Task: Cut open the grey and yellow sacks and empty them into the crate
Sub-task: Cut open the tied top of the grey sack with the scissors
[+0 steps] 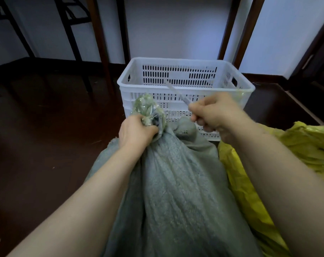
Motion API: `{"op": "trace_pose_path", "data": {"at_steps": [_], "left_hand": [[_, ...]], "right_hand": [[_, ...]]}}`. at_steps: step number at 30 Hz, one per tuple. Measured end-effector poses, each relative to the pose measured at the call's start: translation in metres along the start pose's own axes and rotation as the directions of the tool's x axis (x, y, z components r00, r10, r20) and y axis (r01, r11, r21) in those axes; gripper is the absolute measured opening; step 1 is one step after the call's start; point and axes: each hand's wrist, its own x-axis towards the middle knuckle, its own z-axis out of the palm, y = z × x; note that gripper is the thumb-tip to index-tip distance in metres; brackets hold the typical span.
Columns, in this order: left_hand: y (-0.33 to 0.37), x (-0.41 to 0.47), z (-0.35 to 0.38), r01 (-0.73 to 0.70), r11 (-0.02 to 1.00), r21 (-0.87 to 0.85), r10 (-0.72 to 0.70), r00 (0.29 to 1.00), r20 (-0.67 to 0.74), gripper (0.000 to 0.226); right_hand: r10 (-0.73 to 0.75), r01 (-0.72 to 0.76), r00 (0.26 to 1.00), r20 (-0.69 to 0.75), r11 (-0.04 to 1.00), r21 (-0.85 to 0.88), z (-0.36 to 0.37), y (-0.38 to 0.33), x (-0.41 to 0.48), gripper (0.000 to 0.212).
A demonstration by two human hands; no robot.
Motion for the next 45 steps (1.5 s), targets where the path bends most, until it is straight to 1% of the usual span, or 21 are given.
{"op": "trace_pose_path", "data": {"at_steps": [1, 3, 9, 13, 15, 19, 22, 24, 27, 29, 30, 31, 33, 34, 35, 37, 38, 39, 41, 43, 45], "left_hand": [[0.009, -0.002, 0.002, -0.041, 0.998, -0.041, 0.041, 0.999, -0.001, 0.013], [0.020, -0.004, 0.005, -0.111, 0.992, -0.059, 0.112, 0.994, 0.018, 0.014], [0.020, -0.016, 0.008, -0.262, 0.965, -0.020, 0.263, 0.964, 0.047, 0.021], [0.024, -0.020, 0.013, -0.279, 0.959, -0.053, 0.281, 0.959, 0.032, 0.024], [0.023, -0.022, 0.014, -0.301, 0.947, -0.111, 0.302, 0.953, -0.014, 0.020], [0.024, -0.027, 0.017, -0.381, 0.892, -0.243, 0.366, 0.925, -0.106, 0.011], [0.023, -0.031, 0.022, -0.443, 0.840, -0.313, 0.421, 0.896, -0.139, 0.011], [0.019, -0.032, 0.023, -0.492, 0.815, -0.307, 0.473, 0.870, -0.139, 0.018], [0.015, -0.029, 0.020, -0.532, 0.801, -0.275, 0.546, 0.837, -0.031, 0.039], [0.015, -0.026, 0.016, -0.458, 0.826, -0.330, 0.510, 0.856, 0.088, 0.049], [0.015, -0.025, 0.014, -0.407, 0.840, -0.360, 0.472, 0.874, 0.114, 0.045], [0.015, -0.023, 0.013, -0.382, 0.849, -0.364, 0.442, 0.892, 0.097, 0.036], [0.015, -0.017, 0.007, -0.426, 0.873, -0.237, 0.424, 0.904, -0.060, 0.016], [0.016, -0.015, 0.003, -0.440, 0.884, -0.158, 0.422, 0.896, -0.137, 0.026], [0.017, -0.012, -0.002, -0.447, 0.891, -0.084, 0.431, 0.889, -0.153, 0.049], [0.021, -0.005, -0.008, -0.481, 0.876, 0.035, 0.482, 0.874, -0.056, 0.092], [0.023, -0.003, -0.011, -0.492, 0.868, 0.071, 0.492, 0.870, 0.016, 0.094], [0.024, -0.001, -0.012, -0.486, 0.870, 0.082, 0.482, 0.874, 0.058, 0.080], [0.025, -0.001, -0.015, -0.395, 0.915, 0.084, 0.394, 0.919, 0.018, 0.036], [0.022, 0.002, -0.017, -0.264, 0.964, 0.040, 0.267, 0.961, -0.068, 0.039], [0.020, 0.006, -0.020, -0.155, 0.988, 0.025, 0.157, 0.981, -0.114, 0.039]], "right_hand": [[0.050, -0.050, 0.998, 0.044, 0.999, 0.009, 0.006, 0.005, 0.001, 0.016], [0.078, -0.079, 0.997, 0.023, 0.995, 0.059, 0.013, 0.013, 0.004, 0.015], [-0.019, 0.023, 0.999, -0.037, 0.994, 0.106, 0.018, 0.035, 0.013, 0.040], [-0.129, 0.125, 0.980, -0.151, 0.992, -0.034, 0.023, 0.044, 0.022, 0.008], [-0.149, 0.138, 0.964, -0.219, 0.988, -0.064, 0.023, 0.046, 0.024, 0.017], [0.023, 0.025, 0.969, -0.246, 0.981, 0.192, 0.016, 0.048, 0.030, 0.027], [0.169, -0.072, 0.966, -0.197, 0.904, 0.422, 0.015, 0.047, 0.031, 0.028], [0.222, -0.119, 0.965, -0.143, 0.848, 0.517, 0.014, 0.047, 0.028, 0.027], [0.216, -0.164, 0.976, -0.012, 0.778, 0.606, 0.007, 0.048, 0.025, 0.019], [0.197, -0.200, 0.977, 0.076, 0.755, 0.625, 0.002, 0.047, 0.023, 0.014], [0.186, -0.214, 0.976, 0.111, 0.760, 0.614, 0.000, 0.046, 0.022, 0.011], [0.172, -0.218, 0.976, 0.134, 0.777, 0.591, -0.001, 0.045, 0.021, 0.009], [0.140, -0.198, 0.979, 0.148, 0.825, 0.529, -0.003, 0.042, 0.020, 0.009], [0.118, -0.177, 0.982, 0.148, 0.846, 0.503, -0.003, 0.040, 0.019, 0.009], [0.091, -0.153, 0.985, 0.149, 0.860, 0.486, -0.004, 0.038, 0.018, 0.009], [0.029, -0.102, 0.987, 0.157, 0.871, 0.481, -0.006, 0.034, 0.017, 0.013], [0.005, -0.083, 0.987, 0.159, 0.867, 0.491, -0.007, 0.033, 0.017, 0.015], [-0.003, -0.080, 0.987, 0.158, 0.855, 0.512, -0.008, 0.032, 0.017, 0.015], [0.050, -0.134, 0.986, 0.157, 0.801, 0.584, -0.012, 0.033, 0.017, 0.011], [0.139, -0.211, 0.977, 0.161, 0.727, 0.653, -0.019, 0.037, 0.019, 0.016], [0.185, -0.252, 0.968, 0.171, 0.722, 0.644, -0.025, 0.040, 0.020, 0.022]]}}
